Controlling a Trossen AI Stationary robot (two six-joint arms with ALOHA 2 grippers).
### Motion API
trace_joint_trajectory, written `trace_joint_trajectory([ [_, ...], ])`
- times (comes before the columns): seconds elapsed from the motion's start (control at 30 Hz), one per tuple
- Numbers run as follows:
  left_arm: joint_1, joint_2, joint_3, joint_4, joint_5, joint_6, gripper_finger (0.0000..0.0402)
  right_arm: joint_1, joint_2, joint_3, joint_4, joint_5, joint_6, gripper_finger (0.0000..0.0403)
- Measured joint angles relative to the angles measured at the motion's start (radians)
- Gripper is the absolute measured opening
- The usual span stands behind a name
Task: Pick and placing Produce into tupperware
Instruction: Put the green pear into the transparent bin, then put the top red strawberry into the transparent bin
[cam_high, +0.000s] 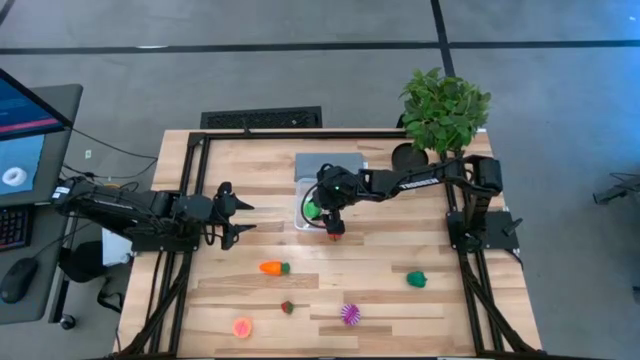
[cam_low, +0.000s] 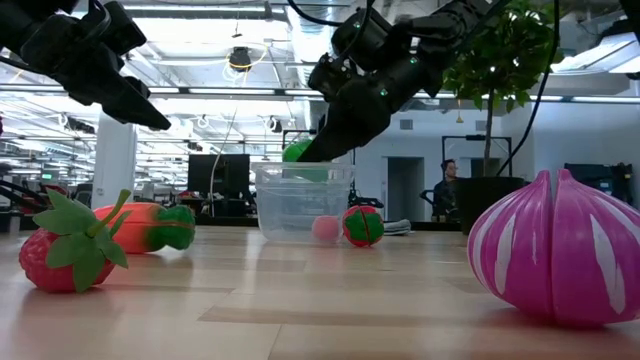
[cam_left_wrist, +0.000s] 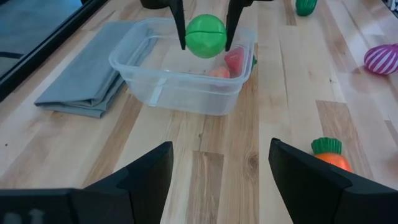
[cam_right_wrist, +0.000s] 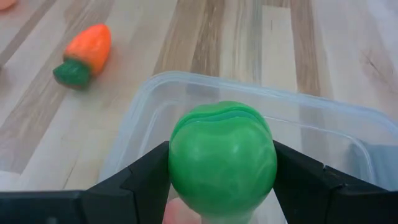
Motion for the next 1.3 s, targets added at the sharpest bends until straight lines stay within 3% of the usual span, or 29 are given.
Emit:
trace_joint_trajectory([
  [0.2, 0.000, 0.000, 0.000, 0.000, 0.000, -0.006, 0.0254, 0.000, 0.000, 0.000, 0.000, 0.000, 0.000, 0.0271],
  [0.57, 0.000, 0.000, 0.000, -0.001, -0.001, -0.006, 0.0254, 0.000, 0.000, 0.000, 0.000, 0.000, -0.001, 0.0331],
  [0.77, 0.000, 0.000, 0.000, -0.001, -0.001, -0.006, 0.0254, 0.002, -0.034, 0.000, -0.007, -0.020, -0.008, 0.0340],
  [1.1, 0.000, 0.000, 0.000, -0.011, 0.000, -0.009, 0.0254, 0.030, -0.161, -0.009, -0.283, -0.027, 0.059, 0.0331],
  [1.3, 0.000, 0.000, 0.000, -0.011, -0.001, -0.005, 0.0254, 0.070, -0.209, -0.062, -0.356, -0.016, 0.146, 0.0331],
])
